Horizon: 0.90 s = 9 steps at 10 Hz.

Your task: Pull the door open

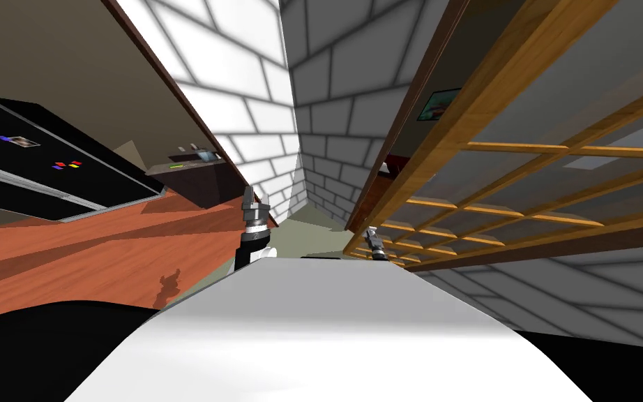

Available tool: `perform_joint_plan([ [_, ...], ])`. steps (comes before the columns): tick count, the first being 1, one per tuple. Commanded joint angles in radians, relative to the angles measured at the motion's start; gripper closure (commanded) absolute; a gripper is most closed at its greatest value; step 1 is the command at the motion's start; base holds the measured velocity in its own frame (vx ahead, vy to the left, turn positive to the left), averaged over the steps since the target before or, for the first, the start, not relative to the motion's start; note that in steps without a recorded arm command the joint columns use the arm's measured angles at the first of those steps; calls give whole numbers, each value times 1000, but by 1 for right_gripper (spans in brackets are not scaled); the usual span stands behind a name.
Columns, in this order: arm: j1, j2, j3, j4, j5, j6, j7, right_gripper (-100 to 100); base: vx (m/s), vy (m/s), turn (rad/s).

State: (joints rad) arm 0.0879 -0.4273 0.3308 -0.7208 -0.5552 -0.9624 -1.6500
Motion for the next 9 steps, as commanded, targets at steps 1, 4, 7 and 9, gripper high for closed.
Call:
perform_joint_plan([
  [1,0,0,0,0,0,0,0,100,-109,-10,20],
  [4,29,-31,42,-2,23,-45,-42,100,-205,-36,101],
  [7,54,-63,77,-5,43,-88,-80,100,-213,-33,81],
  [9,69,-83,100,-7,57,-117,-106,100,-197,-55,72],
])
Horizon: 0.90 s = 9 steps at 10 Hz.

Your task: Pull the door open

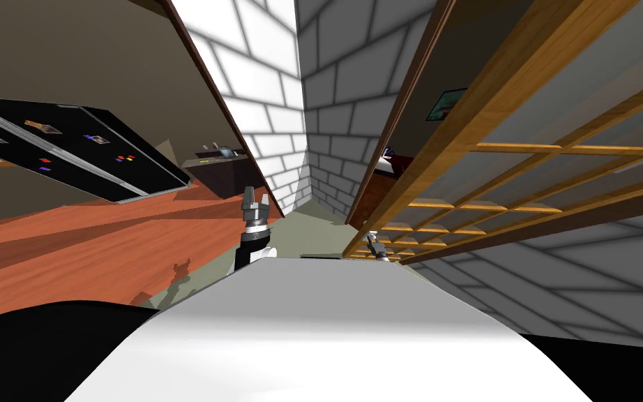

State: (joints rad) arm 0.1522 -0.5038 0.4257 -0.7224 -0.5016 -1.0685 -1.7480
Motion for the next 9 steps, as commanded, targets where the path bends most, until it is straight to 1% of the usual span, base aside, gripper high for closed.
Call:
perform_joint_plan([
  [1,0,0,0,0,0,0,0,100,-100,-26,19],
  [2,8,-8,14,12,8,-24,-16,100,-148,-25,155],
  [3,9,-11,16,15,10,-31,-20,100,-190,-59,120],
  [9,27,-43,53,57,34,-118,-71,100,-203,-58,136],
])
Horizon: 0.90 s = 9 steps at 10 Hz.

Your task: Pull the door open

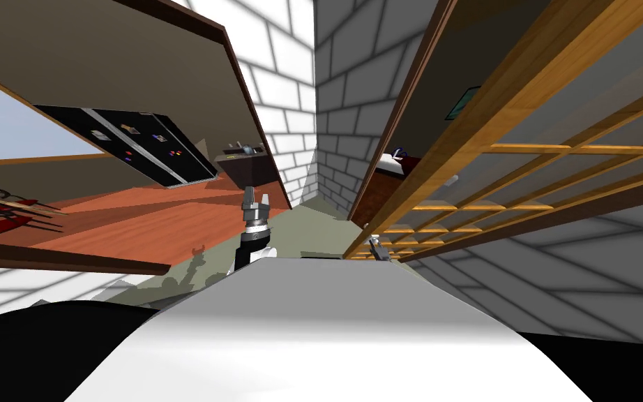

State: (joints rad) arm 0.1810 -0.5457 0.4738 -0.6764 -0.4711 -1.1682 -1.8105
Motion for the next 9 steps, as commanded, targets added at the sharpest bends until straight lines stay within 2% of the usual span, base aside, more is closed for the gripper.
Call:
perform_joint_plan([
  [1,0,-5,10,16,7,-28,-15,100,-189,-57,99],
  [2,0,-4,6,10,4,-13,-9,100,-75,-25,23],
  [9,3,-16,36,66,12,-88,-43,100,-193,-68,160],
])
